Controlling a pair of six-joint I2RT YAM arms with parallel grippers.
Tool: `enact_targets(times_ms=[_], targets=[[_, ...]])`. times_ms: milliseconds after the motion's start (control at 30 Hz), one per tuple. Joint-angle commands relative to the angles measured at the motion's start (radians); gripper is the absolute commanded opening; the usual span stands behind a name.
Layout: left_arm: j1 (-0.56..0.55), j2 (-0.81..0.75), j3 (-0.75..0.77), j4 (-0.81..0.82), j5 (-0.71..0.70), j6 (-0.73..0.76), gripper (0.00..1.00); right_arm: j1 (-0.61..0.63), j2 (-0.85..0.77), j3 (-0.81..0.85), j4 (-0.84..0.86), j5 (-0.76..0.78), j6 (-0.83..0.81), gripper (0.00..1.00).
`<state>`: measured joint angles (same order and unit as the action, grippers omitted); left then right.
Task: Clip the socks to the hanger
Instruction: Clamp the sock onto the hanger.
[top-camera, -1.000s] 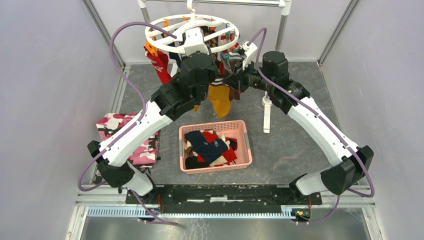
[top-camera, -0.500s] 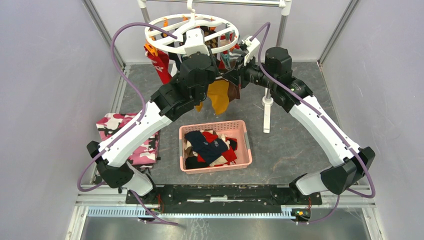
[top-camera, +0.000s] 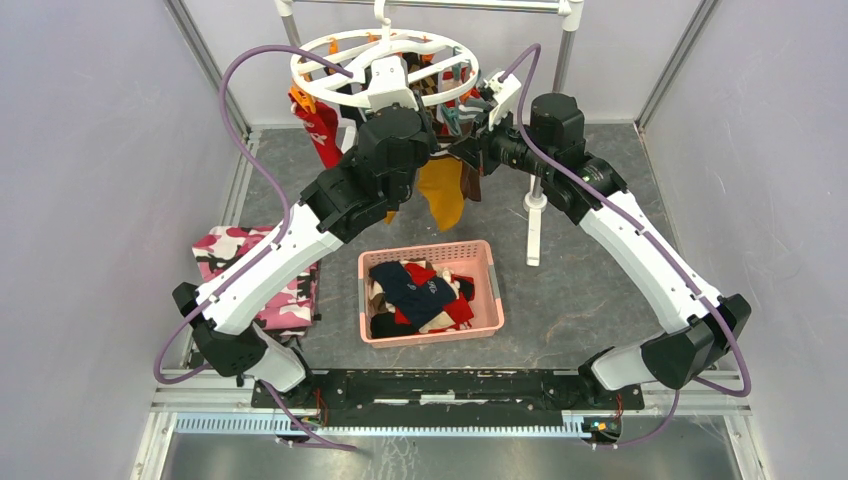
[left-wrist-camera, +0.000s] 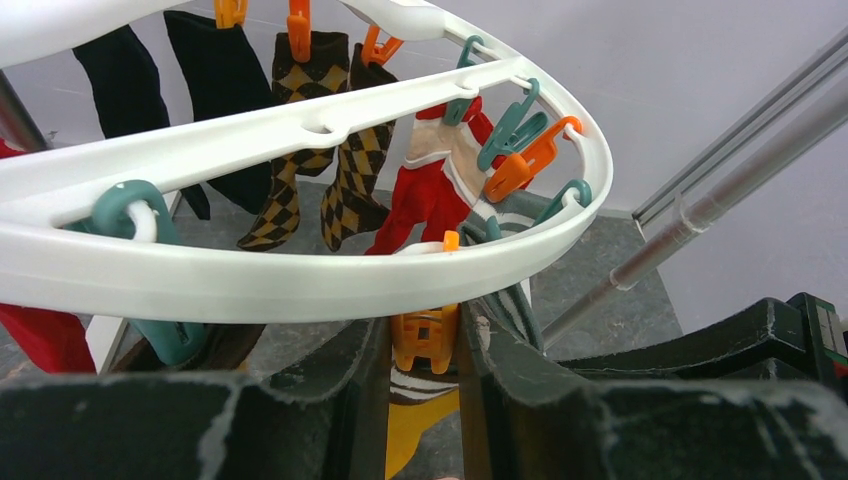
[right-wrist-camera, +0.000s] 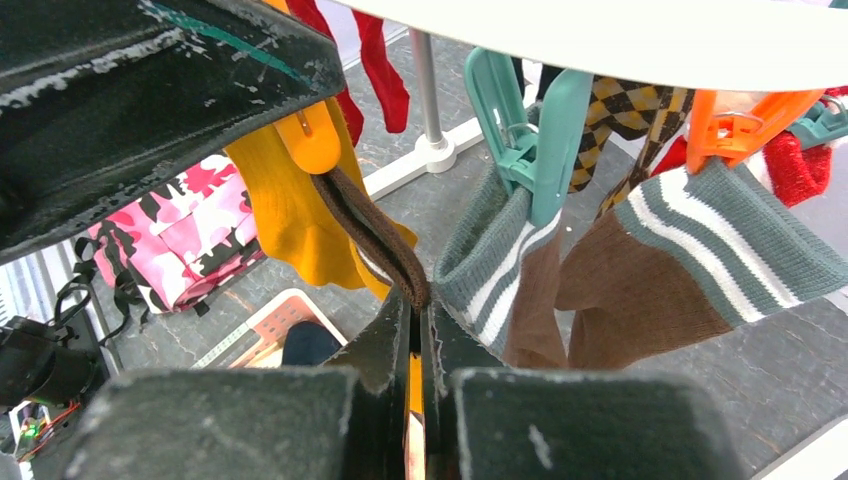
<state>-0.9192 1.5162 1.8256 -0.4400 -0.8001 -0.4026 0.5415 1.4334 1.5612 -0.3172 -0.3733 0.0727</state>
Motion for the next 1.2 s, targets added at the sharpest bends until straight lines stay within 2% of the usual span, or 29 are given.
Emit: enact_targets(times_ms=[0,933,1167], targets=[[0.002,-0.034,0.006,0.037,0.024,0.004,0.02,0.001,-0.02,0.022,0.008,0.044,-0.023,0.0],[0.002,-0.024,0.001,0.043,0.025,0.007,0.02,0.0,-0.015,0.076,0.016,0.004,-0.005,0.0],[0.002,-0.037,0.003,0.046,0.019,-0.003,0.02,0.002,-0.024,0.021,0.011,0.011,-0.02,0.0]])
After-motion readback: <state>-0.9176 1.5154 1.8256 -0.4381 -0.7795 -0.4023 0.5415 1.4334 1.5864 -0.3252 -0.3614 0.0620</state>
